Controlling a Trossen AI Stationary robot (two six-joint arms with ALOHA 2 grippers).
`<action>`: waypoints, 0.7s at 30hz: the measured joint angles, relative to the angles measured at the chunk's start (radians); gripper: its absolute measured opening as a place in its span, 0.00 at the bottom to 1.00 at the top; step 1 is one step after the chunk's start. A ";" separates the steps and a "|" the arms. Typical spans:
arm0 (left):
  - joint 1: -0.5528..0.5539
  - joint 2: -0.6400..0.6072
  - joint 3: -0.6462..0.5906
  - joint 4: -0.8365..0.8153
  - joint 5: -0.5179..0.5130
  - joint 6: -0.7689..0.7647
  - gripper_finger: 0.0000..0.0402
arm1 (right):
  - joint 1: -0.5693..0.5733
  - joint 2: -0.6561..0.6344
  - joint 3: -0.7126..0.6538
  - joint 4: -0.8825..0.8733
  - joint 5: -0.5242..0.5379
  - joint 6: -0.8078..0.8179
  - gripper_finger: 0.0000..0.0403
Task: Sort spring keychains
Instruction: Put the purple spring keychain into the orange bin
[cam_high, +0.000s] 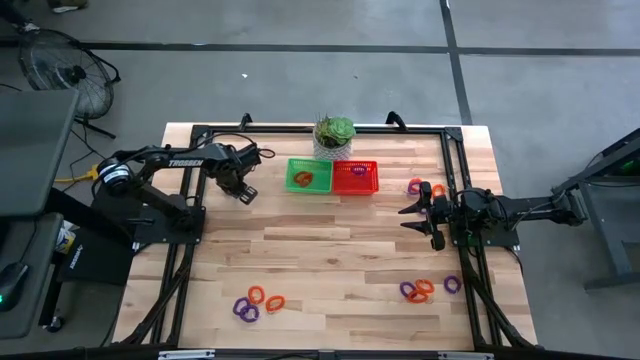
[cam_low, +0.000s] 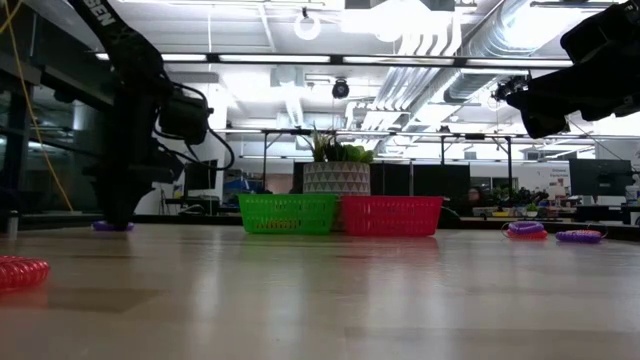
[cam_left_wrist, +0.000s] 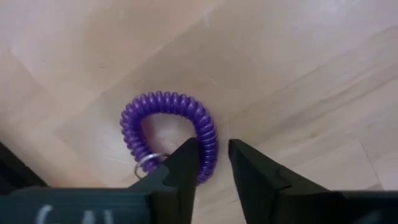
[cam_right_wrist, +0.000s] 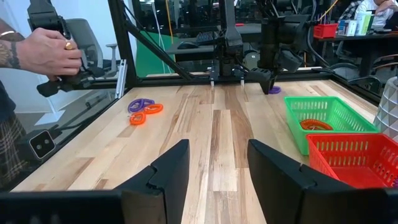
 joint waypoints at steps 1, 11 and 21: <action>0.000 0.000 0.000 0.000 0.004 0.000 0.19 | 0.000 0.000 0.000 0.000 0.000 0.000 0.39; -0.018 0.000 -0.001 -0.002 -0.006 0.000 0.02 | 0.000 0.000 0.000 0.000 0.000 0.000 0.40; -0.037 -0.061 0.026 -0.029 -0.012 0.000 0.01 | 0.000 0.000 0.000 0.000 0.000 0.000 0.40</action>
